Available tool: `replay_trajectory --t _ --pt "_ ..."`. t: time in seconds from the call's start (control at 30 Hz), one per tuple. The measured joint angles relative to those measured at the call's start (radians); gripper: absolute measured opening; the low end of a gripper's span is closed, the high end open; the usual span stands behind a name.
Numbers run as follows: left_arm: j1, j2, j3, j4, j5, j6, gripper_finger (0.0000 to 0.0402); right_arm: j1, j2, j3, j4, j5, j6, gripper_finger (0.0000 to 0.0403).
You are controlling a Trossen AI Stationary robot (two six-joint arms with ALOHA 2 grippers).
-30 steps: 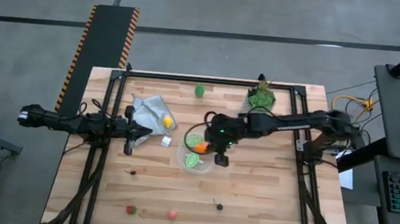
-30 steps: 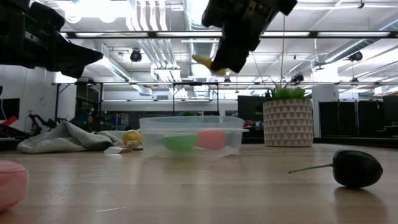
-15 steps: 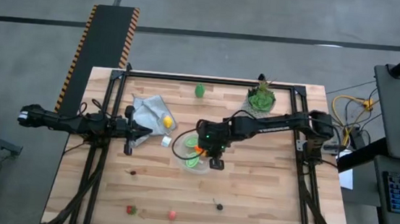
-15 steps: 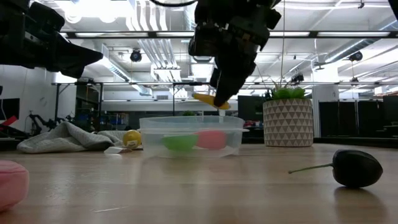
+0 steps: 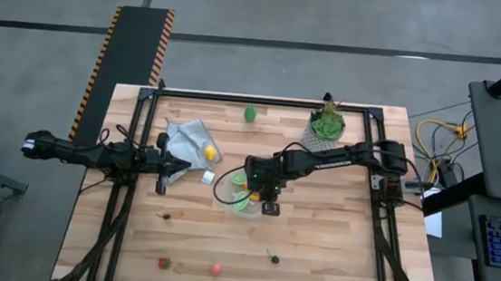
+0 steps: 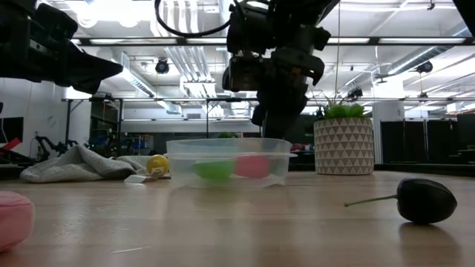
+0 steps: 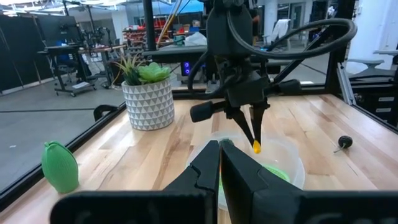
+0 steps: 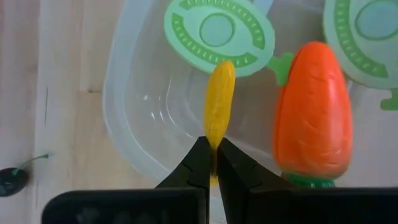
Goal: Pick and placing Produce into tupperware
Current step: Put the yellow corn into the transparent bin
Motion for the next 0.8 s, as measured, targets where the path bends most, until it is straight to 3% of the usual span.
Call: replay_trajectory --t 0.5,0.8 --pt "0.000 0.011 0.000 0.000 0.000 0.000 0.0000 0.000 -0.001 -0.001 -0.002 0.000 0.006 0.0011" --pt "0.000 0.018 0.000 0.000 0.000 0.000 0.0000 0.000 -0.002 -0.001 -0.002 0.001 0.027 0.0059"
